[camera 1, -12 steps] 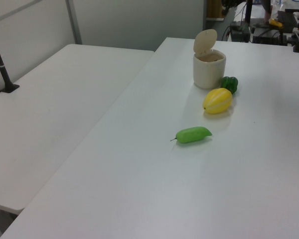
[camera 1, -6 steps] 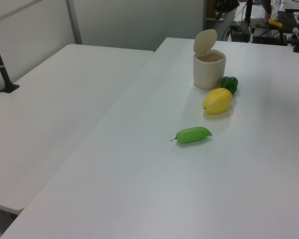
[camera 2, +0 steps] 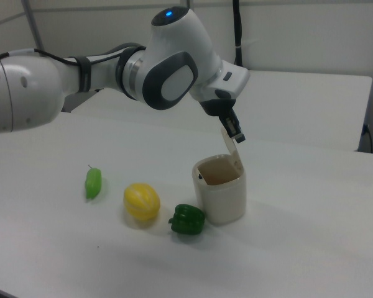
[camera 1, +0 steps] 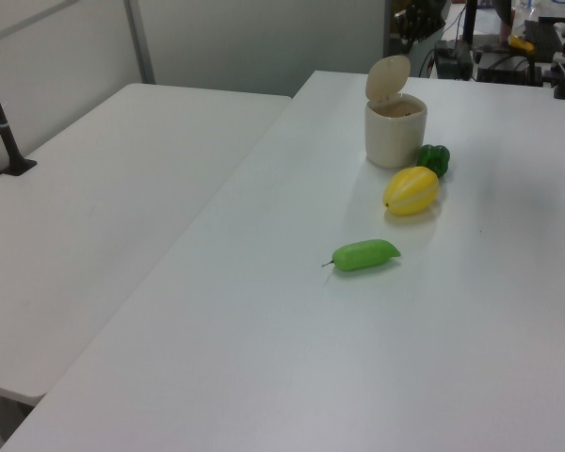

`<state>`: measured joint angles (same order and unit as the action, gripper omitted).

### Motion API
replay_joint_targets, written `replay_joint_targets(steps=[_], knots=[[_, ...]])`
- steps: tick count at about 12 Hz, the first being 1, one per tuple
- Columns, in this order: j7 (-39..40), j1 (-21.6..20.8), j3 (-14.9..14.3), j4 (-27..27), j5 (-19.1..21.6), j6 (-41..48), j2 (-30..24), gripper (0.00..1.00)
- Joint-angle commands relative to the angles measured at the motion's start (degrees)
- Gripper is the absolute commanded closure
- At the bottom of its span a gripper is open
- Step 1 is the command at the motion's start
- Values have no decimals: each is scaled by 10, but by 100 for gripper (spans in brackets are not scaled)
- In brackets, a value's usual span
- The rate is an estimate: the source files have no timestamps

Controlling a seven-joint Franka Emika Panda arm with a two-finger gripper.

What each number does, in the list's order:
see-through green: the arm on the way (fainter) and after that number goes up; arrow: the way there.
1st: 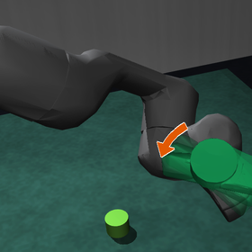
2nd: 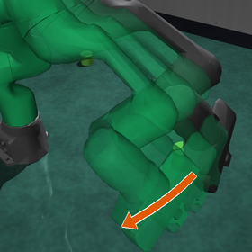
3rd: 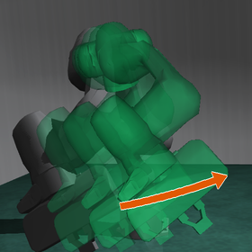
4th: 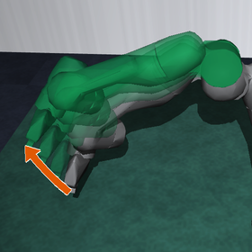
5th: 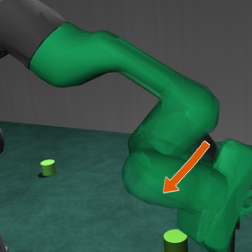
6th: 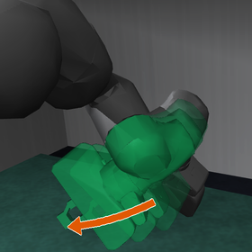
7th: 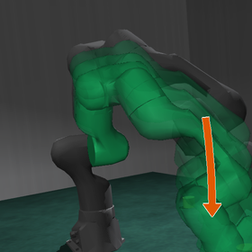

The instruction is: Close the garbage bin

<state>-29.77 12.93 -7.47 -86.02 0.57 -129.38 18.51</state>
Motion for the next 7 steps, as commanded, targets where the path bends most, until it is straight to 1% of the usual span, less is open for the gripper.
replay_joint_targets(steps=[1, 5, 7], knots=[[-15, -15, -3, 9, -12, -7, 12, 100], [-9, -17, -1, 9, -10, 4, 10, 100], [8, -32, 0, 7, -11, 41, 11, 100]])
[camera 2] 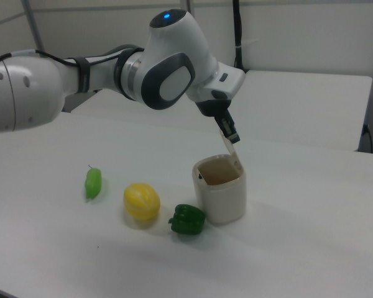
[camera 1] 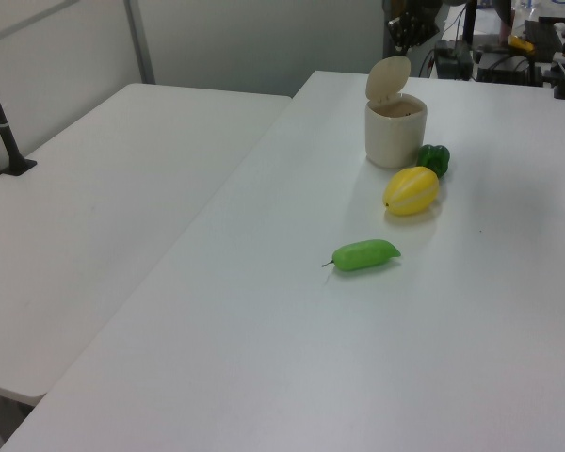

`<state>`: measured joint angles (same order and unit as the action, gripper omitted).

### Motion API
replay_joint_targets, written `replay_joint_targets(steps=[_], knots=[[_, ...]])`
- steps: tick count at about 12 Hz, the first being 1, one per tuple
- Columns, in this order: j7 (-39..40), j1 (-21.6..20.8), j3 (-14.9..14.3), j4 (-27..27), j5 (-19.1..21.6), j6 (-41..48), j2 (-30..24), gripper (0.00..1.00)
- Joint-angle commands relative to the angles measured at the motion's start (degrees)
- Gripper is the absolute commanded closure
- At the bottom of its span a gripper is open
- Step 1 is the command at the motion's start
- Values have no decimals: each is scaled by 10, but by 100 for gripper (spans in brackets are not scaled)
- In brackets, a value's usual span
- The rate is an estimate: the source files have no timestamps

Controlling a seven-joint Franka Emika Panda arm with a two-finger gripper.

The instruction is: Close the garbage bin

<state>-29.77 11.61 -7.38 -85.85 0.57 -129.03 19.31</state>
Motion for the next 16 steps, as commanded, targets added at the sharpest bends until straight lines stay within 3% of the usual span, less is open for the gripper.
replay_joint_targets(steps=[1, 7, 16], knots=[[22, -22, -1, 5, -9, 64, 3, 100], [24, -62, 0, -1, -11, 102, 40, 100], [23, -69, 0, -12, -11, 98, 56, 100]])
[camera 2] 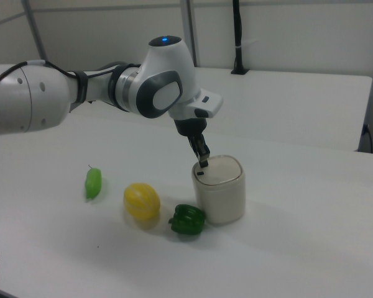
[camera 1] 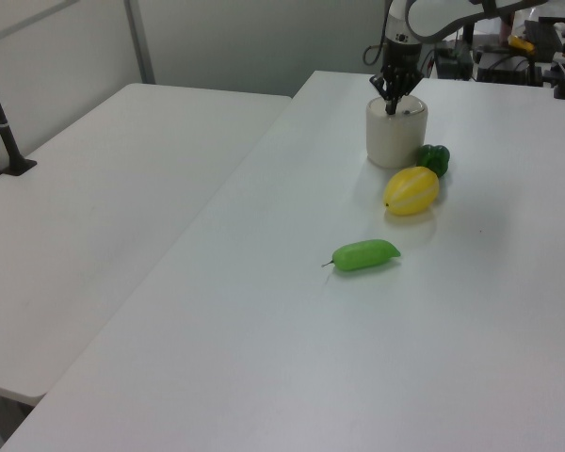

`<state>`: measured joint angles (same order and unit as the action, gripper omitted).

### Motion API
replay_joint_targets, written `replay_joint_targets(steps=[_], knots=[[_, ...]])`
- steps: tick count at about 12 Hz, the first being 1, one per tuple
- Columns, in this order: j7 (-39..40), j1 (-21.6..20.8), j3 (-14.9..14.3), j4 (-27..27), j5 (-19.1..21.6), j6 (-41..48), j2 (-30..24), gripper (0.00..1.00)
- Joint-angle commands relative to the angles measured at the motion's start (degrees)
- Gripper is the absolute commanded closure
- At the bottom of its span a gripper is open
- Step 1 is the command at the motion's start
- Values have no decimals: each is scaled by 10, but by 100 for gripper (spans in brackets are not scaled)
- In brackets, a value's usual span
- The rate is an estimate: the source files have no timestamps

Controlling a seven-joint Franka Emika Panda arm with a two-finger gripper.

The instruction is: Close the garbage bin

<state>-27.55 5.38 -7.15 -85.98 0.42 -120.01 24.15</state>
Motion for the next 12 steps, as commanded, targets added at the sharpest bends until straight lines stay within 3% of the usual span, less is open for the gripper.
replay_joint_targets(steps=[1, 6, 12], knots=[[-1, -5, -2, -10, -9, 6, 9, 100], [1, 1, -6, -5, -2, 12, 3, 100], [66, -2, -9, -3, -2, 132, -83, 100]])
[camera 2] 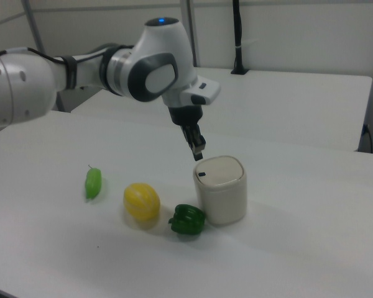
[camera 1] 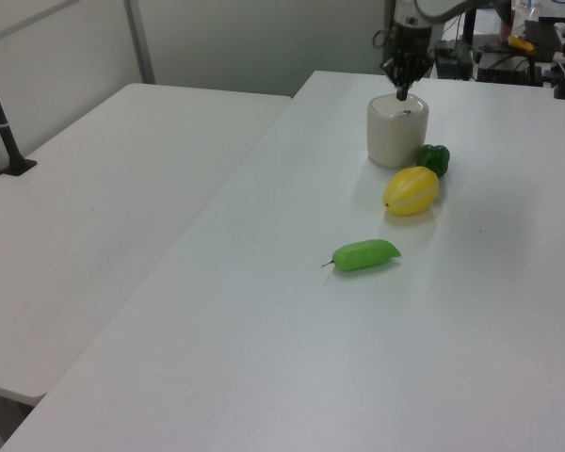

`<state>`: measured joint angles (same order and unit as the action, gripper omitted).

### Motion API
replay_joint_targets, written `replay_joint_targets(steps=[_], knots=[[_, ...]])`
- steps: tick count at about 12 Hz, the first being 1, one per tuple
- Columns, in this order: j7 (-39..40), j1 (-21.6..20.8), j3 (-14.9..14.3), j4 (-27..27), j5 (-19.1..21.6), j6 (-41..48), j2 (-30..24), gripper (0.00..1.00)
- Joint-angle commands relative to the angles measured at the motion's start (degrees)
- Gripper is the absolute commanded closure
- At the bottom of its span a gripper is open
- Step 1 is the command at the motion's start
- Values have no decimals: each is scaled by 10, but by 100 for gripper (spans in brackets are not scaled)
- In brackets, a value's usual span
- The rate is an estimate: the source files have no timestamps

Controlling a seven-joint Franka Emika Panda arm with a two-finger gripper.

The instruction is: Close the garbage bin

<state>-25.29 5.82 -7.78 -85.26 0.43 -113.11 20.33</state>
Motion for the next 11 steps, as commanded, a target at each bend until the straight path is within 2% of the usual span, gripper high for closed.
replay_joint_targets(steps=[1, 2, 3, 5, 6, 8, 10, 11], knots=[[60, -10, 0, -11, -1, 88, -56, 97], [82, -12, 3, -11, -1, 112, -67, 91], [103, -13, 7, -11, 0, 139, -78, 75], [150, -13, 32, -16, 1, 197, -109, 47], [170, -13, 40, -19, 4, 224, -121, 36], [206, -14, 51, -42, 5, 256, -157, 3], [246, -14, 52, -89, 9, 257, -207, 0], [246, -14, 52, -93, 12, 258, -215, 0]])
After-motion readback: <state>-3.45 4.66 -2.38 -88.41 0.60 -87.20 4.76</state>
